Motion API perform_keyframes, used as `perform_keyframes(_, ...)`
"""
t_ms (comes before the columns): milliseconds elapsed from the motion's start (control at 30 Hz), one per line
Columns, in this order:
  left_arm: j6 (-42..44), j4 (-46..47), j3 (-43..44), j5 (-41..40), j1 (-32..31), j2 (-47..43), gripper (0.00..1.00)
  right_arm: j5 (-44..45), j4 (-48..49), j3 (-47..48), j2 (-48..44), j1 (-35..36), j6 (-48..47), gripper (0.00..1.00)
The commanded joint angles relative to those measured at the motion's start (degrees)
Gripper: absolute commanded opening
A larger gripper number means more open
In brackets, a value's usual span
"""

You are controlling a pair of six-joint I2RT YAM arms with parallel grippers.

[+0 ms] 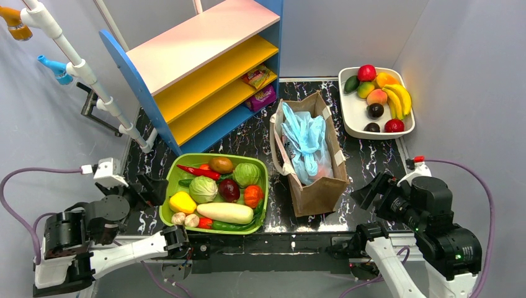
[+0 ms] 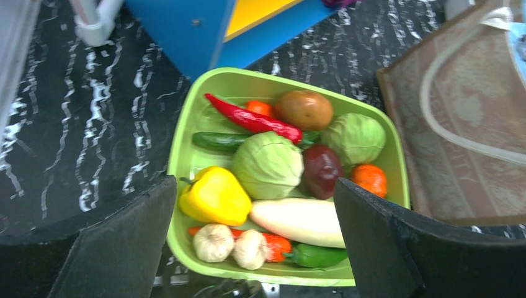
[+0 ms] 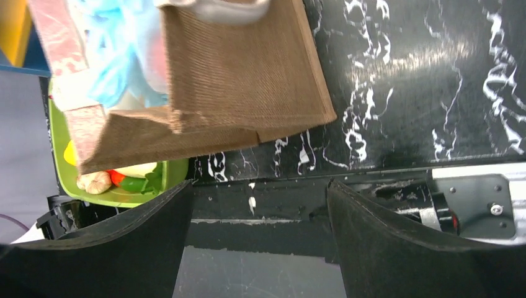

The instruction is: Place the food into the grocery bag and tie it

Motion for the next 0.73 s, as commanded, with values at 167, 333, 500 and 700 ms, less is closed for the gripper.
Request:
perform_keyframes(167, -11.7, -15.2, -2.1, -8.6, -0.3, -5.6, 0.98, 0.6, -2.4, -4.4, -0.7, 0.3, 3.1, 0.86)
perform_keyframes(333, -13.2, -14.4, -3.8, -10.8, -0.3, -11.3, 0.98, 0.0, -3.1, -4.3, 0.0, 0.3, 3.1, 0.87)
perform_keyframes(500, -15.0, -13.7, -5.9, -11.9, -0.3, -13.3, 0.98, -3.1, -1.3, -4.2, -0.8, 0.3, 2.0, 0.88)
perform_keyframes(700, -15.6, -12.7, -8.5, -11.4, -0.2, -12.7, 0.98, -4.3, 0.2, -3.0, -1.1, 0.3, 0.5, 0.95)
